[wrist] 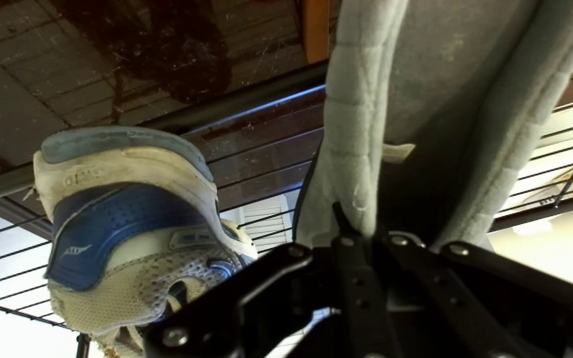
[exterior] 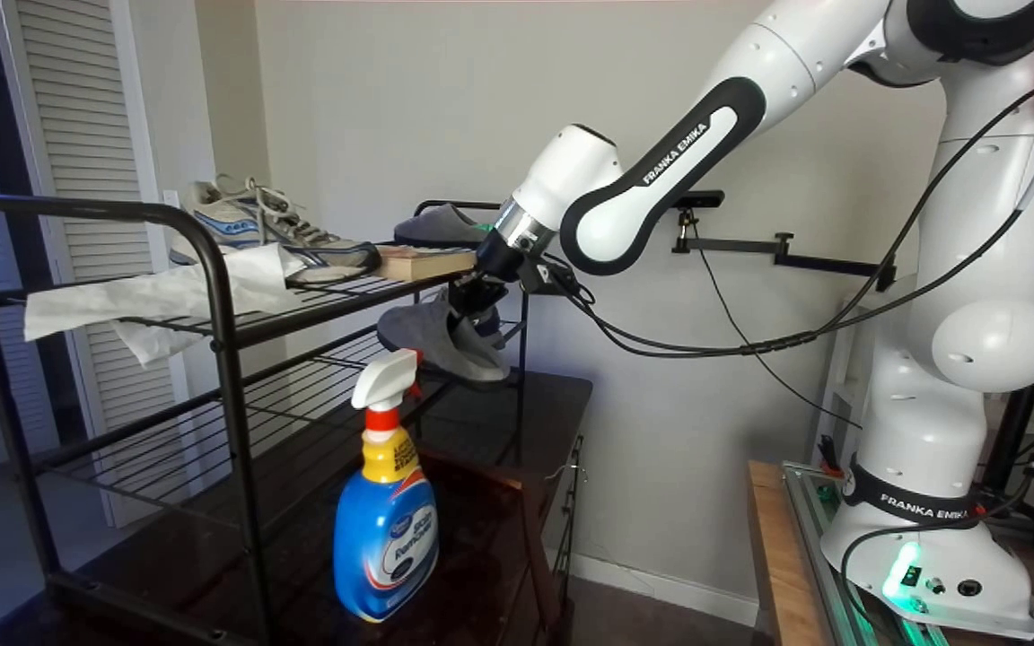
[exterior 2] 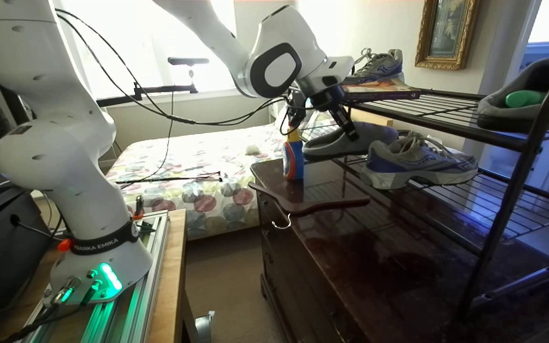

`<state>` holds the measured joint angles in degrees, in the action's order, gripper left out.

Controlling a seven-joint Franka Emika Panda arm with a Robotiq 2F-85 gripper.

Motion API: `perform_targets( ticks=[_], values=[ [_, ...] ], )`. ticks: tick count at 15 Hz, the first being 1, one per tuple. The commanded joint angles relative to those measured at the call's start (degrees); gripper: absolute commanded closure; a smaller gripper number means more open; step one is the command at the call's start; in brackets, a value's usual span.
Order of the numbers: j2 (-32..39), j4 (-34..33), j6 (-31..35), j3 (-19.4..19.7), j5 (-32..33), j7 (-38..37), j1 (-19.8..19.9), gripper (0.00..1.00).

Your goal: Put the house shoe on the second shelf

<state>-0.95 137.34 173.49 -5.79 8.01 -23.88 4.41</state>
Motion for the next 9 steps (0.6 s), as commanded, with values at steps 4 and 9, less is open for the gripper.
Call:
perform_targets(
  ticks=[4,9],
  values=[
    [2.9,-3.1,1.4,0.2,7.0,-7.2,0.7,0.99],
    [3.7,-4.3,0.6,0.5,15.9,-14.8,1.0,0.99]
  ],
)
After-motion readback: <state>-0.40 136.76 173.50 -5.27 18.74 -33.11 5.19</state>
